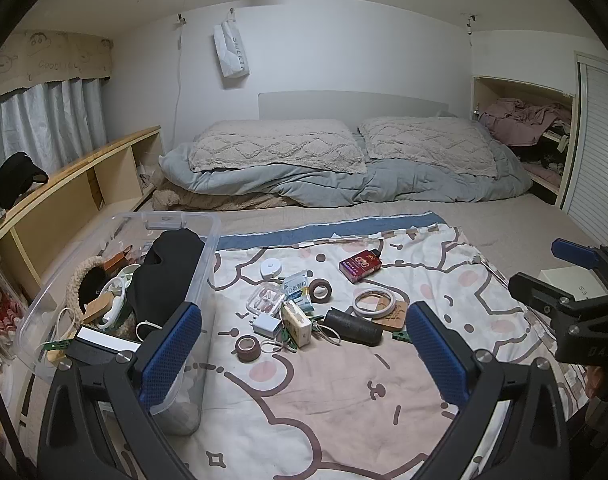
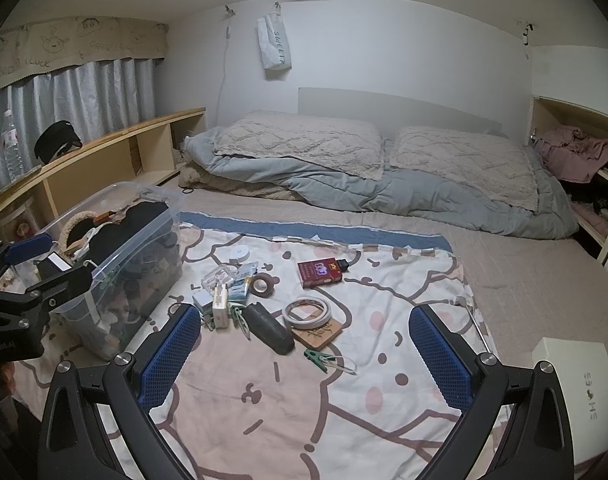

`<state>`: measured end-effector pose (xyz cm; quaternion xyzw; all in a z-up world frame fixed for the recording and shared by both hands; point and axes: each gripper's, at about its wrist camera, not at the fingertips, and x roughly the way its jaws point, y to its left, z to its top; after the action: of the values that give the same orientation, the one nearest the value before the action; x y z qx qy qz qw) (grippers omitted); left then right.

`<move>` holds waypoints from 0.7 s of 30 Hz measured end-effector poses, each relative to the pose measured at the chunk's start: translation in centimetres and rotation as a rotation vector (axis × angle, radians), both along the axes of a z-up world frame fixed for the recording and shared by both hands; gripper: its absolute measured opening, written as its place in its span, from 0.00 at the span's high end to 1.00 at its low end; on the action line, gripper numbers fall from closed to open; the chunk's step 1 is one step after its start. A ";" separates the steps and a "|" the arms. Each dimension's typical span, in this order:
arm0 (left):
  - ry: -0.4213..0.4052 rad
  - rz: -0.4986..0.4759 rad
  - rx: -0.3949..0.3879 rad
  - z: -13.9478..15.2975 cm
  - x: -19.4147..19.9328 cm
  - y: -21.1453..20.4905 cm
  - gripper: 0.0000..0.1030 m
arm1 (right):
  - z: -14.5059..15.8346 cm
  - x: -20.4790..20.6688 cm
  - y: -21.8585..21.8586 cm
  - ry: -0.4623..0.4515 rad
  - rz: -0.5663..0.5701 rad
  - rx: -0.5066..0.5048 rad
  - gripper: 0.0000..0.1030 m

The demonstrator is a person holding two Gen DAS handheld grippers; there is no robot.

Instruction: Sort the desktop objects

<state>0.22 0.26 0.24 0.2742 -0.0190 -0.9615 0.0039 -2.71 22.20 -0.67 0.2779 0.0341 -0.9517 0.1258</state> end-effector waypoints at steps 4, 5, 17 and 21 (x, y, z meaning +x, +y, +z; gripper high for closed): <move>0.002 0.001 0.001 -0.1 0.0 0.3 0.00 | 0.1 0.2 0.3 0.004 0.004 -0.003 0.00; 0.002 0.000 0.002 -0.1 0.0 0.3 0.00 | 0.1 0.2 0.3 0.005 0.005 -0.003 0.00; 0.007 -0.003 -0.007 0.6 0.5 0.3 0.00 | 0.2 0.2 0.3 0.005 0.004 0.000 0.00; 0.003 -0.003 0.002 0.5 0.7 0.3 0.00 | 0.3 0.3 0.3 0.017 0.010 0.005 0.00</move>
<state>0.90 0.61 0.77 0.2729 -0.0185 -0.9619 0.0020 -2.39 22.47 -0.40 0.2699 0.0390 -0.9533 0.1296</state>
